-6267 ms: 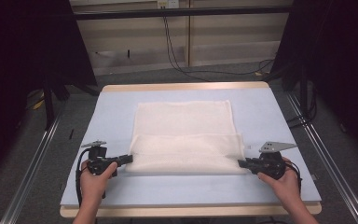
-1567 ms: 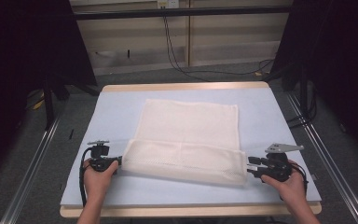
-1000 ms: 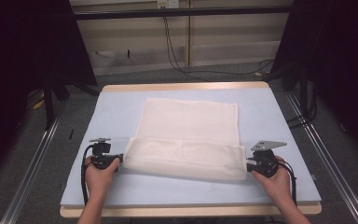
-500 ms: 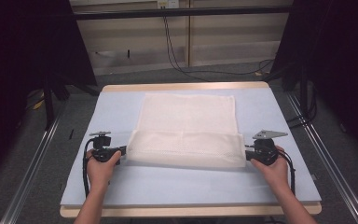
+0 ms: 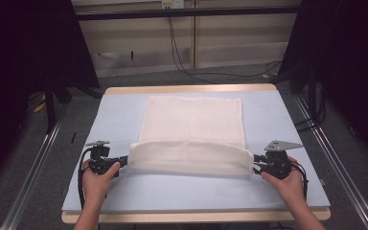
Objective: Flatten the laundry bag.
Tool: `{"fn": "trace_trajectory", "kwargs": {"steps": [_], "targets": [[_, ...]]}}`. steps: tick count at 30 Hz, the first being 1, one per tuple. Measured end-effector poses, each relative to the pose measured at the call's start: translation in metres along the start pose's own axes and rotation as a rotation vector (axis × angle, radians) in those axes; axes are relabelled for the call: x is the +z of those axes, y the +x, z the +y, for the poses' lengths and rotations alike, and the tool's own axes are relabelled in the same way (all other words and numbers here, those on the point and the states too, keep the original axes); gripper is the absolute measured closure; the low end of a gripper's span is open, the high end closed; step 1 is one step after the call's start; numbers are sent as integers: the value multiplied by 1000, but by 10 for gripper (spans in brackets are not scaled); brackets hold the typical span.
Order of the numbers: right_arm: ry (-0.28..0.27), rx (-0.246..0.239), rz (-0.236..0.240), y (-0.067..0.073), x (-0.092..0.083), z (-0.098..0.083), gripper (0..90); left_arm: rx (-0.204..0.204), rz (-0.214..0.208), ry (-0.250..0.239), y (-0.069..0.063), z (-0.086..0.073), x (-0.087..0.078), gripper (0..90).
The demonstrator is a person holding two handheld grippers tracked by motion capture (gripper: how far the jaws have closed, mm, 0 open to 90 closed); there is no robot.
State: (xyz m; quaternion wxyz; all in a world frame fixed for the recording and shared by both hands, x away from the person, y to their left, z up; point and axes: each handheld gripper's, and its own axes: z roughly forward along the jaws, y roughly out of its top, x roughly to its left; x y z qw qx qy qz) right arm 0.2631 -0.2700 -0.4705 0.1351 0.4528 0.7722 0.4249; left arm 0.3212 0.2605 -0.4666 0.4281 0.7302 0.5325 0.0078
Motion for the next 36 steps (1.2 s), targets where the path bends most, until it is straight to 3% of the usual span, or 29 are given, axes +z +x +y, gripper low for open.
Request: {"fn": "trace_trajectory", "kwargs": {"steps": [4,13,25,32,36], "targets": [[11,33,-16,-1,-1,-3,569,-2,5,21,2,-5,0,718],[34,49,-23,-1,-2,-8,504,10,20,30,0,-9,-2,655],[63,17,-15,4,-8,-17,476,24,15,57,-1,-14,-5,608],[39,34,-24,0,-10,-15,446,18,13,44,0,-12,-8,584],[6,53,-2,-3,-15,-12,443,18,8,45,1,-12,-9,583]]}}
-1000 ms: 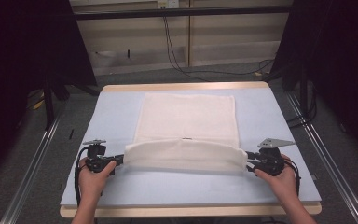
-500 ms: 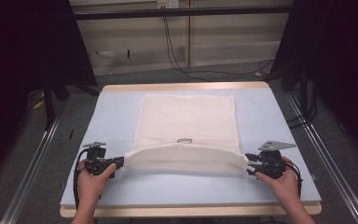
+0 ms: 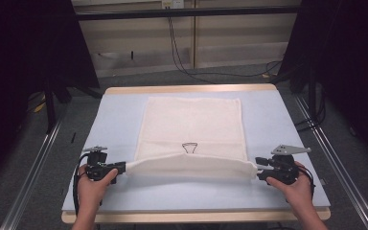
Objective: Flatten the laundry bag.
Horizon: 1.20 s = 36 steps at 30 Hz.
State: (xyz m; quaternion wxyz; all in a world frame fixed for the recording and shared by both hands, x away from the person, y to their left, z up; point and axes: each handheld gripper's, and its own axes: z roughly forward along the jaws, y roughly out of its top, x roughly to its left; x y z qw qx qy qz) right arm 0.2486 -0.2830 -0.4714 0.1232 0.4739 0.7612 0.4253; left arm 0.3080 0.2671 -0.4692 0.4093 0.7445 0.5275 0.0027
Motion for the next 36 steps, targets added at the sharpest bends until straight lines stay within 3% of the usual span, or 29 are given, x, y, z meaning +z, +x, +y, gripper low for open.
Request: {"fn": "trace_trajectory", "kwargs": {"steps": [6,8,10,15,20,22,25,29,34,36], "targets": [[-45,31,1,-4,-5,4,446,-5,-5,-7,0,2,0,591],[-49,39,21,-6,-8,4,616,-24,-16,-8,0,2,0,640],[-55,28,23,-7,-9,4,649,-36,-23,-10,0,3,0,679],[-1,22,19,-3,0,2,632,2,-8,34,-4,4,4,675],[50,35,6,2,10,-2,587,-1,-14,54,-5,2,9,657],[79,31,-24,2,13,-4,560,14,-14,68,-7,2,12,651],[76,16,-38,4,14,-5,597,45,5,77,-10,2,15,623],[62,8,-61,8,15,-7,640,43,20,72,-11,2,15,632],[48,4,-54,11,18,-8,747,104,77,97,-20,3,17,611],[56,10,-55,11,18,-7,777,89,87,90,-22,3,18,618]]}}
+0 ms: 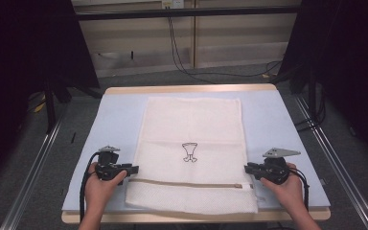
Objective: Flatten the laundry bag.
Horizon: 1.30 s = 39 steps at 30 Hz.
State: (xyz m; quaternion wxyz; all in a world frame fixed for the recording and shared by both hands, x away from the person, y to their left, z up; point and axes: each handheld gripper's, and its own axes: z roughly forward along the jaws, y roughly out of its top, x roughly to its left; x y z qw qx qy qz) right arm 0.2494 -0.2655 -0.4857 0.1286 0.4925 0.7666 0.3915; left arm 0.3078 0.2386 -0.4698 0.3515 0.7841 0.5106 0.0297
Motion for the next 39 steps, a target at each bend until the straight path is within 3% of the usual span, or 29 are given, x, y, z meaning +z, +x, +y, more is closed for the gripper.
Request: {"fn": "trace_trajectory", "kwargs": {"steps": [2,5,11,14,18,21,26,30,39], "targets": [[7,1,2,0,1,1,815,10,20,9,1,0,-1,667],[16,5,-1,1,2,4,850,-20,48,9,-1,1,0,746],[19,-2,-24,2,7,11,873,-54,52,18,-4,4,3,858],[11,-10,-37,0,10,14,876,-57,59,-3,-3,5,3,868],[-13,-17,-40,-3,13,18,876,-91,58,-16,1,6,2,867],[-21,-20,-34,-4,14,20,876,-84,62,-11,2,5,0,867],[-35,-30,-27,-2,16,21,875,-120,63,-29,5,4,-3,867],[-39,-45,-32,1,20,23,875,-124,78,-35,8,3,-4,866],[-50,-51,-37,1,21,23,872,-135,69,-33,10,3,-3,863]]}}
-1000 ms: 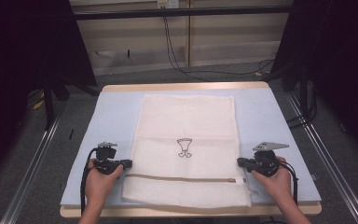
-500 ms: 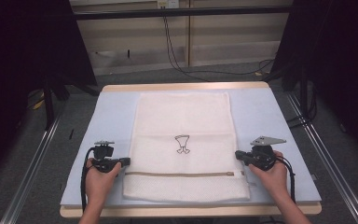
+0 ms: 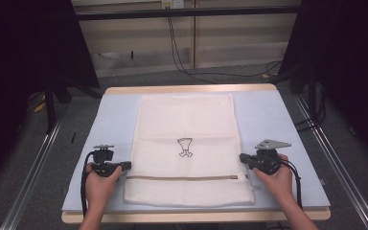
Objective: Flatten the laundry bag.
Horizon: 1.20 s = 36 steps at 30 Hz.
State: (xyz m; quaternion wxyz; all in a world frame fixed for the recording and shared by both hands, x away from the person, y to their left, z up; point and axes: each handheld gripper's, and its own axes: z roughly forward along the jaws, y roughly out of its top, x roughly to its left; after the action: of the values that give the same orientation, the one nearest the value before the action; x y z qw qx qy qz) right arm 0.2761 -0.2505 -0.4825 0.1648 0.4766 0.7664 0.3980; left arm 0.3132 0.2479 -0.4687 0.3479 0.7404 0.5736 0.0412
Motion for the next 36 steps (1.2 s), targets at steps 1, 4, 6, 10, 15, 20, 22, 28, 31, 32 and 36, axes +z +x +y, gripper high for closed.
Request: {"fn": "trace_trajectory", "kwargs": {"steps": [1,4,6,10,15,20,22,28,31,32,36], "targets": [[1,3,2,0,0,0,871,4,2,2,0,0,-1,861],[1,5,4,1,0,0,851,-8,-1,-3,0,0,0,830],[-4,13,14,0,-2,0,811,-15,-4,-17,0,0,-2,792],[-50,67,40,0,-10,1,748,-17,-27,-42,-3,3,-8,689],[-57,70,63,1,-18,0,725,-17,-45,-49,-7,6,-9,651],[-64,11,95,7,-27,-5,859,-8,-94,-40,-18,11,-8,627],[-64,-20,103,9,-29,-8,900,-3,-119,-25,-22,12,-6,618],[-80,-26,110,12,-35,-16,900,-22,-174,3,-32,15,3,601],[-90,-33,108,14,-37,-19,900,-4,-198,17,-38,17,6,598],[-85,-28,102,15,-37,-21,900,-9,-201,12,-41,18,8,597],[-67,-50,84,18,-39,-25,900,19,-221,35,-51,20,13,584]]}}
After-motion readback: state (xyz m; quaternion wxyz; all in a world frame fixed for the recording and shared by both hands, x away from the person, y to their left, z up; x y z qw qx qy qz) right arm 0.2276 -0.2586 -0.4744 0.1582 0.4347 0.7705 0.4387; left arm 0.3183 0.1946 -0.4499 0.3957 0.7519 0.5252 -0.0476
